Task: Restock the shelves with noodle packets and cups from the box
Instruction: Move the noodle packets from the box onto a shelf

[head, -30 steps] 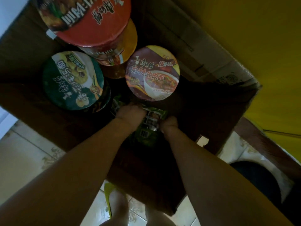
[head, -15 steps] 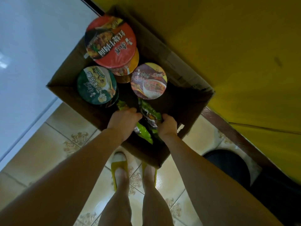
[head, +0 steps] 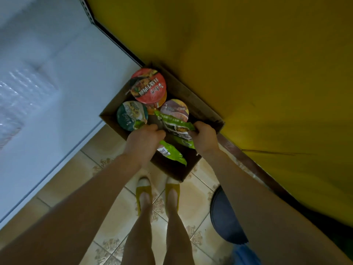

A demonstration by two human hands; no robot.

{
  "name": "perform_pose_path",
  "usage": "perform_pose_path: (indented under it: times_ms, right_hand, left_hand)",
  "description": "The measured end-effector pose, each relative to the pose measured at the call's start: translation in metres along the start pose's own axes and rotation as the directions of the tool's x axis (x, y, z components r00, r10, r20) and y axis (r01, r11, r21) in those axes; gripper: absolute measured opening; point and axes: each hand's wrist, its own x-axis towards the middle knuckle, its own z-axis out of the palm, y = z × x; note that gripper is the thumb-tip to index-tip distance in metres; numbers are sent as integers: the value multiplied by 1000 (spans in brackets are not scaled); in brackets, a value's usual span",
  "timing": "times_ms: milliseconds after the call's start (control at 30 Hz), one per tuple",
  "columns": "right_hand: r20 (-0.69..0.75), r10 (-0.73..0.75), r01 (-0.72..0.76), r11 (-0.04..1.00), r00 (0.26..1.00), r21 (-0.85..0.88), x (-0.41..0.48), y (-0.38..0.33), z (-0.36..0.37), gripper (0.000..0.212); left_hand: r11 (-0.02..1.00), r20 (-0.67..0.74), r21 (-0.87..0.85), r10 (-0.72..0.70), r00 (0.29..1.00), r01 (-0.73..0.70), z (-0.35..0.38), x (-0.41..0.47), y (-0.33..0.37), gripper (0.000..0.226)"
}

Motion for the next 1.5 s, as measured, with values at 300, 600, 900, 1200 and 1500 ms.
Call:
perform_pose_path:
  times_ms: [300,600,900,1200,1500]
  right_hand:
    - [-18,-257,253,959,966,-131,-52,-85,-63,22]
    - [76,-564,569,818,822,-82,-105,-159,-109,12]
    - [150,-755,762,647,639,8,-160,-235,-109,9]
    - [199,-859,864,495,472,87,-220,-338,-46,6]
    - [113,-948,947,308,298,91,-275,-457,46,11]
  left_hand:
    - [958,-361,-286,-109,926,1,-71,-80,1,18]
    - [822,-509,-559,-446,736,112,-112,-163,19,18]
    - [660,-529,-730,-709,467,175,-133,-263,29,14]
    - [515,-488,-827,-856,168,224,-149,-365,-10,20]
    - [413,-445,-873,-892,-78,258,-152,-457,-81,26]
